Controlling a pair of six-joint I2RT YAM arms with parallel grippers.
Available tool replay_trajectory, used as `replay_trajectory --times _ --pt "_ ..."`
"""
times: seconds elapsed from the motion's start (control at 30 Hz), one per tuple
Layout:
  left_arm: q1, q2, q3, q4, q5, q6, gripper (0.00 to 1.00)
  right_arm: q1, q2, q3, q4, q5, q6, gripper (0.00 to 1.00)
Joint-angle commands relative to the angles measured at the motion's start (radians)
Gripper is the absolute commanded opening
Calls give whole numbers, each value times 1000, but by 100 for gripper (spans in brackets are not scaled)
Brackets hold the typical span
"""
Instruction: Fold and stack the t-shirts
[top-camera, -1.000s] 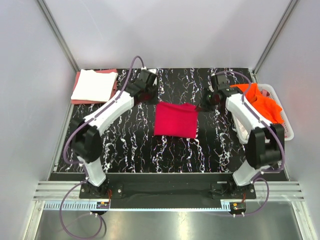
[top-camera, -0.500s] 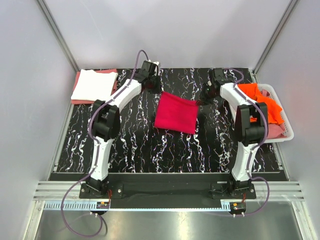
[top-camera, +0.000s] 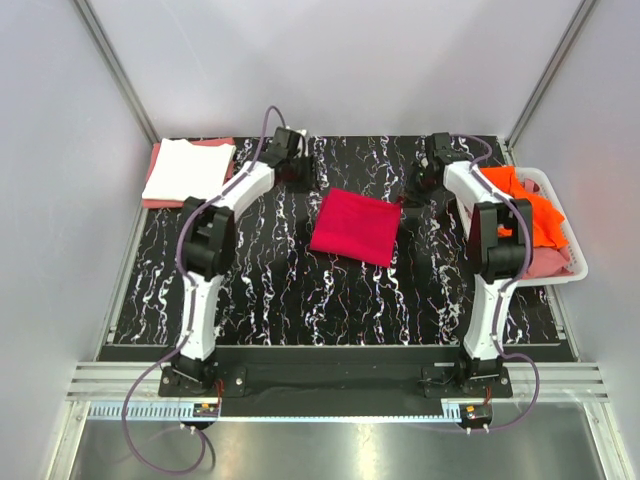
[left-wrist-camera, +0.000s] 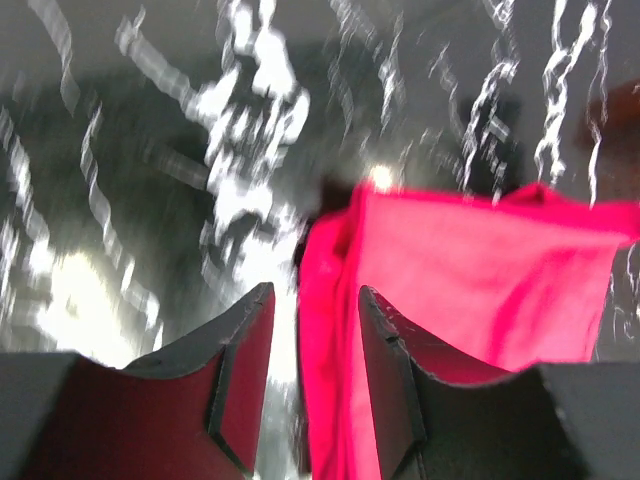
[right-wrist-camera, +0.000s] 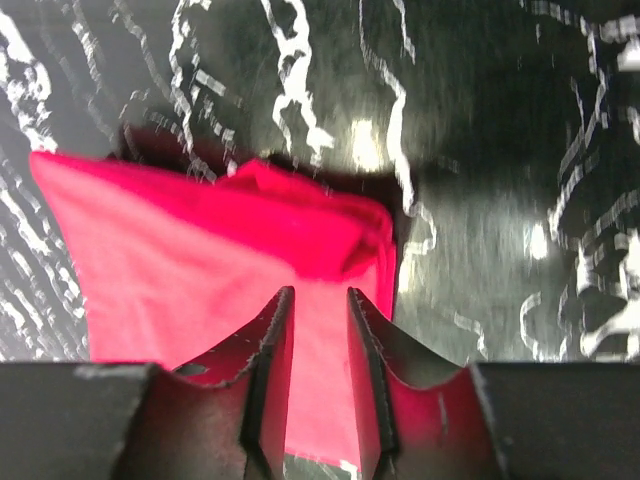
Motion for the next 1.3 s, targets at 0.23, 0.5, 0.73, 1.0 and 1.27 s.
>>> replay_trajectory --times 0.23,0.5,0.73,1.0,1.27 --pt "-102 -341 -382 74 2 -46 42 4 -195 -173 11 -120 2 39" --pt "-149 -323 -541 81 -137 -4 43 30 -293 -417 71 -245 -69 45" --pt "-182 -290 -577 89 -233 -15 42 40 -320 -537 116 -272 -84 44" --pt "-183 -303 -594 126 -116 -33 43 46 -356 -613 149 -303 -99 44" --pt "-182 -321 -636 140 -52 -67 0 46 -375 -673 192 -283 -99 2"
